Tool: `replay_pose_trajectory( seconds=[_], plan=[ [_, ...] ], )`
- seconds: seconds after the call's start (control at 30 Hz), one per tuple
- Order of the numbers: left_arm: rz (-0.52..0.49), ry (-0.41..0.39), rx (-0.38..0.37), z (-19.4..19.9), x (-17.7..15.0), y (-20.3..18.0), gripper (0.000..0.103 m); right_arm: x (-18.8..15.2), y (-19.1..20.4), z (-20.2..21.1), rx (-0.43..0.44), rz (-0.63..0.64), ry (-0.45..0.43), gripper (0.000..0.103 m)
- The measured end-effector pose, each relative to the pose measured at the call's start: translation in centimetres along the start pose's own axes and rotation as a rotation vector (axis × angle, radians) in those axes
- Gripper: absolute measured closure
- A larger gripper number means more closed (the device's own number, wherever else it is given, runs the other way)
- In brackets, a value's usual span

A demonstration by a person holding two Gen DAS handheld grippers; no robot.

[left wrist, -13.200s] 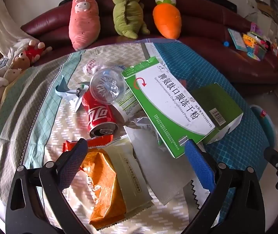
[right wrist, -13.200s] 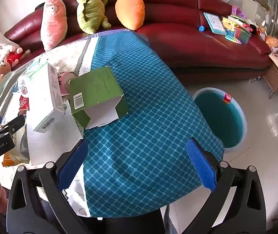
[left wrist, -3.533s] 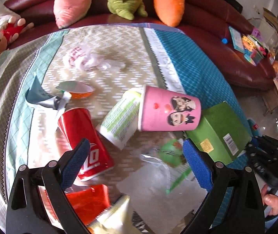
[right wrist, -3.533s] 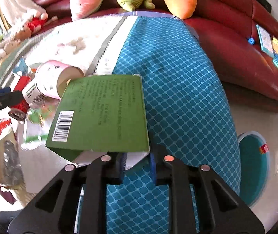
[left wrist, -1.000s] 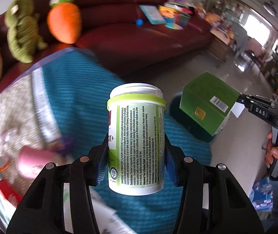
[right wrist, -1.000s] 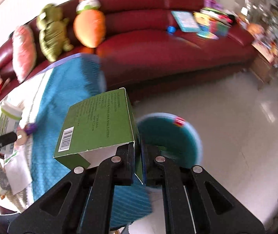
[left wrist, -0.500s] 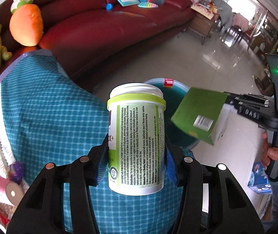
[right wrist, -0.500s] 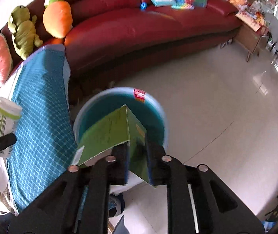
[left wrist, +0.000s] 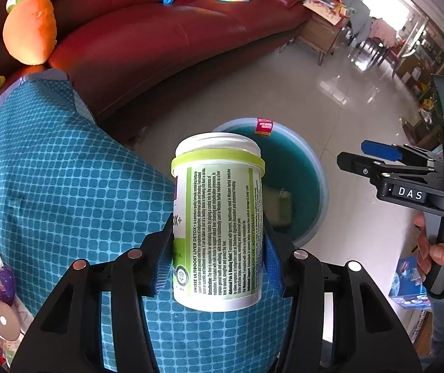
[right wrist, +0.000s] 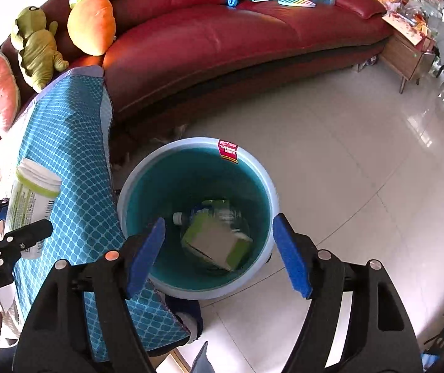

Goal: Collect trash
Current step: 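Carry the green carton into the teal bin and open the right tool while the left tool carries the tub, then lower the tub into the teal bin and open the left tool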

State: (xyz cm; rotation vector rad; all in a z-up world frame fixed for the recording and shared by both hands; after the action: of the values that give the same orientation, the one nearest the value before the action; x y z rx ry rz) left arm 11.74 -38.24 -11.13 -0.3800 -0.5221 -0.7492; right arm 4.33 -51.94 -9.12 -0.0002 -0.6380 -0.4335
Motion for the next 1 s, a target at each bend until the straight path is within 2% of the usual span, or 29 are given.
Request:
replay_pose_trajectory(
  seconds=[0.1, 0.17, 0.37, 0.6, 0.67, 0.73, 0.8, 1.0],
  plan=[
    [-0.001, 0.003, -0.005, -0.5, 0.1, 0.1, 0.052, 0.3, -0.2, 0.1, -0.011, 0.005, -0.005, 0.033],
    [-0.001, 0.005, -0.007, -0.8, 0.3, 0.1, 0.052, 0.5, -0.4, 0.2, -0.019, 0.001, -0.009, 0.027],
    [-0.008, 0.022, -0.017, -2.3, 0.8, -0.2, 0.052, 0.6, -1.3, 0.1, -0.051, -0.006, -0.007, 0.02],
    [-0.022, 0.048, -0.029, -5.0, 1.9, -1.4, 0.051, 0.8, -2.7, -0.3, -0.076, -0.037, 0.006, 0.02],
    [-0.017, 0.048, -0.026, -5.6, 2.5, -1.7, 0.043, 0.8, -2.8, -0.5, -0.079, -0.042, 0.013, 0.02],
    [-0.011, 0.035, -0.017, -5.6, 2.5, -2.4, 0.026, 0.8, -2.8, -0.6, -0.08, -0.044, 0.017, 0.02],
    [-0.013, 0.021, -0.009, -5.5, 2.5, -2.3, 0.021, 0.7, -2.7, -0.7, -0.08, -0.042, 0.02, 0.02],
    [-0.003, 0.024, -0.006, -5.1, 2.0, -1.6, 0.018, 0.7, -2.2, -0.9, -0.078, -0.039, 0.029, 0.02]
  ],
)
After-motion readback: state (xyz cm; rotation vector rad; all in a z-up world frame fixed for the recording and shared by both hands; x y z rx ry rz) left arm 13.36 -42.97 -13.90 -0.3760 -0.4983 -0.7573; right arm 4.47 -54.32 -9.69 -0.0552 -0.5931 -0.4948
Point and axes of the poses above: each gripper's, at about its wrist camera, not at the fingertips, and z roughly against the way its jaws point, y to its left, x to its top, the point moved 8 cm from there along -z, roughly the way its jaws point, and after that the axes turned 10 degrees about -y, right-handed, at the moved point
